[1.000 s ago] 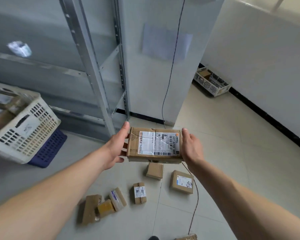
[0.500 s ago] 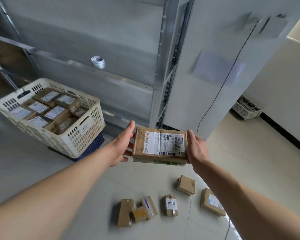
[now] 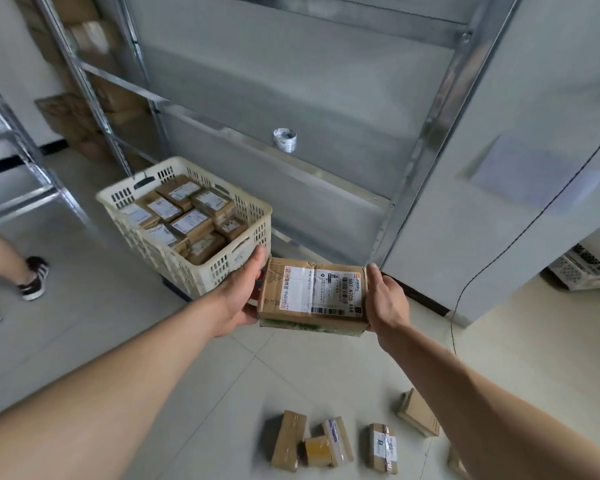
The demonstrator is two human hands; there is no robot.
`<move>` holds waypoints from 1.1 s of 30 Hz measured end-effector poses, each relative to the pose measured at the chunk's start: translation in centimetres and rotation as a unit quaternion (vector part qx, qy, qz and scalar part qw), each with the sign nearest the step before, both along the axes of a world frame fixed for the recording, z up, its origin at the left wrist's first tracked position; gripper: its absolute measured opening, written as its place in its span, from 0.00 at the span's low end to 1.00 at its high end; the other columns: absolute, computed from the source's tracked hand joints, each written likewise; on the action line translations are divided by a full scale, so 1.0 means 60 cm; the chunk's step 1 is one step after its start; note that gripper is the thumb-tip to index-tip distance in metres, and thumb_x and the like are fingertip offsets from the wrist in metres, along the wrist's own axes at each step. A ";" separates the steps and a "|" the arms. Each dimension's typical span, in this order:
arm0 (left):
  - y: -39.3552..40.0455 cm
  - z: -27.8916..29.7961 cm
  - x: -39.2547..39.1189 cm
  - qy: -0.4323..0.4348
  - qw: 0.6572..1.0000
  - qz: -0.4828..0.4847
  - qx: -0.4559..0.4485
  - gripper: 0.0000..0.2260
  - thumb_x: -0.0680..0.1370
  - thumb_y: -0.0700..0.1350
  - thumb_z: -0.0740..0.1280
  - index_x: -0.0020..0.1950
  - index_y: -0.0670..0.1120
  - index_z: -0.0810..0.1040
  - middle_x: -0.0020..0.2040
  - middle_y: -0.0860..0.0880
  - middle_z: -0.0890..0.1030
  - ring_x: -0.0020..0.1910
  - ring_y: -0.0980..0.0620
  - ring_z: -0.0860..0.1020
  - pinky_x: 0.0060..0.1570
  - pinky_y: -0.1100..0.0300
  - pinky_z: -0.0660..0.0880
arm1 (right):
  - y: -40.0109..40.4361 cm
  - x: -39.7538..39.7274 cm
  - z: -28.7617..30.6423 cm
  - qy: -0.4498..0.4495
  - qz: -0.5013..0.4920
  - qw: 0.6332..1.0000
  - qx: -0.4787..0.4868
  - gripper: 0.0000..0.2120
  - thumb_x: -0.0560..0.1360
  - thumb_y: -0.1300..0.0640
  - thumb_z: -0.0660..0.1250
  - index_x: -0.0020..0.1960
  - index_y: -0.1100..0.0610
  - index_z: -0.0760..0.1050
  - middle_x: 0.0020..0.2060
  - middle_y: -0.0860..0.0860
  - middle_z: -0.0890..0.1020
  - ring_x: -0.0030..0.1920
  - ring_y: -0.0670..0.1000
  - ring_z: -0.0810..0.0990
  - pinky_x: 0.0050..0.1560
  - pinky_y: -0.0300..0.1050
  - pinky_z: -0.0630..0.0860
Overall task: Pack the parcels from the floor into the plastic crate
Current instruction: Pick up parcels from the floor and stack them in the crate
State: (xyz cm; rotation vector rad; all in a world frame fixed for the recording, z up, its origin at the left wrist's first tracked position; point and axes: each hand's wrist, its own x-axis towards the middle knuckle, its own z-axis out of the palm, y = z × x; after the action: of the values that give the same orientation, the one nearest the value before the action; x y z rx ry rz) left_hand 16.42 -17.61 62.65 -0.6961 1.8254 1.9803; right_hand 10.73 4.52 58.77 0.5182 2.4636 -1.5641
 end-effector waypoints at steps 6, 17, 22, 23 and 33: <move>-0.051 0.005 -0.006 0.004 0.999 0.033 -0.007 0.26 0.78 0.69 0.48 0.64 0.57 0.73 0.56 0.50 0.80 0.63 0.42 0.76 0.68 0.36 0.66 | -0.060 -0.040 0.006 0.008 0.053 0.999 0.012 0.33 0.68 0.29 0.51 0.44 0.56 0.80 0.41 0.55 0.84 0.45 0.59 0.83 0.52 0.61 0.82; -0.207 -0.030 -0.058 -0.005 0.995 0.093 0.019 0.18 0.80 0.66 0.50 0.49 0.57 0.72 0.48 0.51 0.79 0.53 0.46 0.78 0.67 0.38 0.68 | -0.230 -0.106 0.002 0.018 0.096 0.994 0.052 0.36 0.67 0.29 0.47 0.41 0.56 0.80 0.38 0.54 0.84 0.43 0.58 0.84 0.52 0.59 0.81; -0.338 -0.061 -0.112 -0.007 0.996 0.081 0.023 0.16 0.79 0.67 0.51 0.52 0.59 0.72 0.50 0.53 0.79 0.55 0.45 0.79 0.63 0.36 0.72 | -0.349 -0.154 -0.021 0.005 0.068 0.995 0.071 0.26 0.80 0.36 0.53 0.42 0.55 0.78 0.41 0.55 0.84 0.44 0.58 0.83 0.53 0.56 0.80; -0.366 -0.062 -0.122 -0.010 0.997 0.075 0.026 0.18 0.79 0.68 0.52 0.53 0.59 0.73 0.51 0.52 0.80 0.55 0.44 0.79 0.62 0.36 0.73 | -0.375 -0.162 -0.029 0.001 0.060 0.996 0.069 0.26 0.80 0.36 0.53 0.43 0.55 0.78 0.41 0.55 0.84 0.44 0.57 0.83 0.52 0.55 0.80; -0.582 -0.076 -0.187 -0.033 0.998 0.058 0.016 0.18 0.80 0.66 0.49 0.48 0.59 0.74 0.46 0.54 0.78 0.50 0.47 0.79 0.45 0.51 0.77 | -0.588 -0.201 -0.065 -0.035 0.039 0.997 0.058 0.22 0.81 0.38 0.56 0.45 0.54 0.77 0.41 0.54 0.83 0.44 0.57 0.83 0.51 0.59 0.82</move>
State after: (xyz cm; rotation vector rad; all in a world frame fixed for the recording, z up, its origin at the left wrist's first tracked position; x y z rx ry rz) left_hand 5.21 -52.51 58.09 -0.8663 1.7468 2.0286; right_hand -1.34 -30.77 54.87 0.4791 2.5002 -1.3560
